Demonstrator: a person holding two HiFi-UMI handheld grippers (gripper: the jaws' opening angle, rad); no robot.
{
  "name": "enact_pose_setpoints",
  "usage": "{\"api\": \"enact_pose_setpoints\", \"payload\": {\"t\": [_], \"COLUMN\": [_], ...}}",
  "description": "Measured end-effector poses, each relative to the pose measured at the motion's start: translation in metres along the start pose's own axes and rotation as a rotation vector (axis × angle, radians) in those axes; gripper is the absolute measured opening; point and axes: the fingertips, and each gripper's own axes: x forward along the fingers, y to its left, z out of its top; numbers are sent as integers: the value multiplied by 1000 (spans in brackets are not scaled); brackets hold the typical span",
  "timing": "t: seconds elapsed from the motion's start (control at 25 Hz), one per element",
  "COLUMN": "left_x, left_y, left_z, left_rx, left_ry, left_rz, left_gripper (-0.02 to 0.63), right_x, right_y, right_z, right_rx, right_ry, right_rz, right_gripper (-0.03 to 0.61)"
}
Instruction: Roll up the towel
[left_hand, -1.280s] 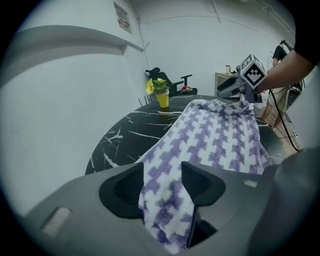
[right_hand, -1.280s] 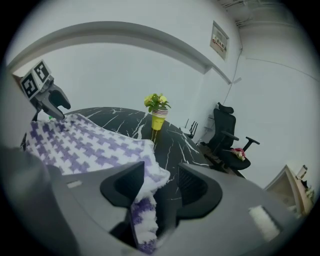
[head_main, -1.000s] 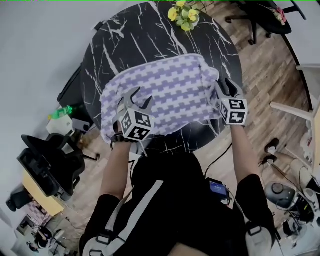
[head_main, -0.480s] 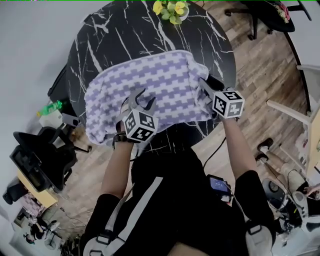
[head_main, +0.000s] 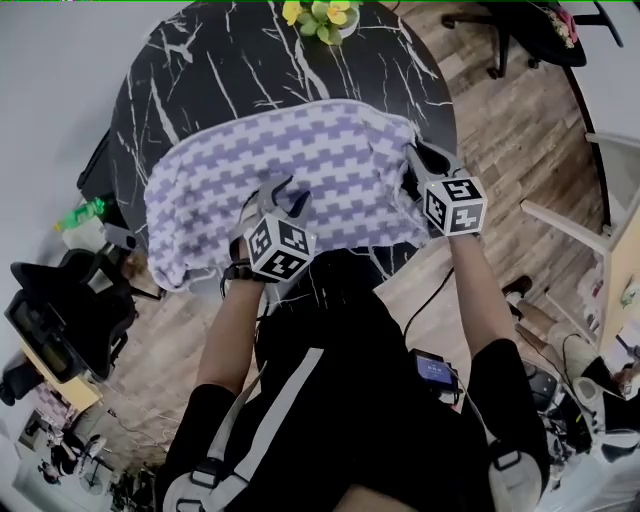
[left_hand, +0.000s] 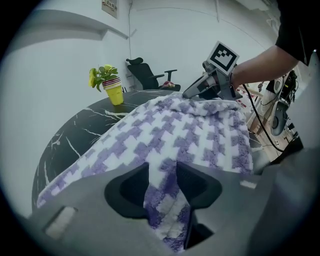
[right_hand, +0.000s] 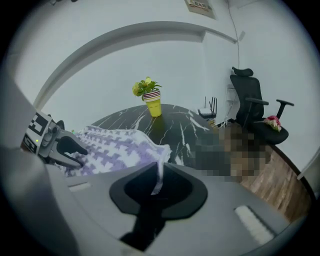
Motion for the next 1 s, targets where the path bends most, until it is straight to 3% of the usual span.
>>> {"api": "enact_pose_setpoints", "payload": {"t": [0.24, 0.52, 0.64, 0.8, 1.0], "left_x": [2, 0, -3, -5, -10], "left_y": [-5, -3, -3, -4, -8], "left_z": [1, 1, -1, -5, -8], "left_rx": [0, -8, -7, -2, 6], "left_ry": [15, 15, 12, 10, 0], "left_rz": [0, 12, 16, 18, 16], "left_gripper": [186, 184, 184, 184, 184], "right_x": [1, 14, 19, 6, -28], "right_y": [-42, -42, -42, -43, -24], "right_z": [21, 44, 45, 41, 13], "right_rx": [-143, -360, -362, -302, -263], "right_ry": [-4, -3, 13, -19, -7], "right_rz": [-110, -155, -185, -207, -198], "right_gripper": [44, 46, 58, 140, 140]}}
